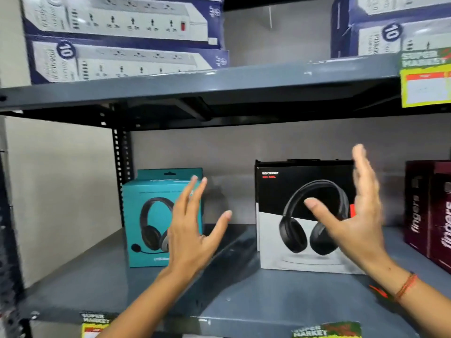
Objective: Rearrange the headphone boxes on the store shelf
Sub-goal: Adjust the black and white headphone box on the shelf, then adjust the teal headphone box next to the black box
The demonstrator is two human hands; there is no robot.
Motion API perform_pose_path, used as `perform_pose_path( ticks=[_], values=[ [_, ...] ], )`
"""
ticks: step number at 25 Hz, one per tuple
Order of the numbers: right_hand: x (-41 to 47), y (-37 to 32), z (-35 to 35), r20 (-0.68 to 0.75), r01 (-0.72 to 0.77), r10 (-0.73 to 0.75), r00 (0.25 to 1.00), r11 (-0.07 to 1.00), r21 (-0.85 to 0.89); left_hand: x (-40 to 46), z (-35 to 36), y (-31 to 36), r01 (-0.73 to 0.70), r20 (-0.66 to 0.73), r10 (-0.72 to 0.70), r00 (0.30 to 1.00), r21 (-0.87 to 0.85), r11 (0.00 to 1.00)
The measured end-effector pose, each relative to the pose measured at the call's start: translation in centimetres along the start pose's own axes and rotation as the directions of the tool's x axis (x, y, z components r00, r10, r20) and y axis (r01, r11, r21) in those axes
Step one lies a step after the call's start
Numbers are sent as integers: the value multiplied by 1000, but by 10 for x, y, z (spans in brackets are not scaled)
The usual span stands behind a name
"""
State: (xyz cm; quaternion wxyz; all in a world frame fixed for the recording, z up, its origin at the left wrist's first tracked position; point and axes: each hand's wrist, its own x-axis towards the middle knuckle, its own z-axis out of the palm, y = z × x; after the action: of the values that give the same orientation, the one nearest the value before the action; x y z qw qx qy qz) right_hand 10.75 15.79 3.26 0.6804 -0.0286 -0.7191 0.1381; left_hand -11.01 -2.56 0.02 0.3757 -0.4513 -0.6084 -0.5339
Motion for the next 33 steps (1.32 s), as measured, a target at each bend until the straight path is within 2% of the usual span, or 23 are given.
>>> perform_pose_path(
  ticks=[2,3,5,7,8,10,11,13,15,18,22,33],
  values=[
    [-3,-38,40,106,103,-108,989,993,51,9,-30,-28,-5,-99,21,995,155,988],
    [-5,-52,62,191,87,-101,976,993,82,12,-45,-45,63,-112,-41,993,195,979],
    [-9,-67,107,421,-71,21,907,992,102,11,-68,-80,272,-63,-264,962,201,941],
    [-13,-64,150,617,-270,197,762,962,26,9,-82,-115,481,62,-491,869,126,867],
    [-14,-58,171,685,-376,289,669,926,-23,9,-88,-131,556,153,-557,816,52,829],
    [-20,-44,202,784,-579,379,491,815,-31,10,-93,-156,649,368,-578,728,-97,755],
    [-24,-36,216,818,-662,383,429,749,-4,9,-94,-168,680,466,-564,682,-120,723],
    [-30,-22,232,854,-765,376,359,642,39,10,-94,-184,732,627,-524,577,-111,672],
    [-35,-13,242,878,-798,343,335,598,71,10,-93,-196,771,702,-497,510,-117,626],
    [-42,-8,253,897,-800,312,313,595,72,14,-93,-206,788,760,-454,466,-122,604],
    [-45,-10,259,890,-764,313,330,643,57,20,-94,-212,788,780,-441,444,-106,606],
    [-54,-35,243,852,-763,384,355,645,27,19,-104,-199,788,821,-423,382,-51,613]
  ],
)
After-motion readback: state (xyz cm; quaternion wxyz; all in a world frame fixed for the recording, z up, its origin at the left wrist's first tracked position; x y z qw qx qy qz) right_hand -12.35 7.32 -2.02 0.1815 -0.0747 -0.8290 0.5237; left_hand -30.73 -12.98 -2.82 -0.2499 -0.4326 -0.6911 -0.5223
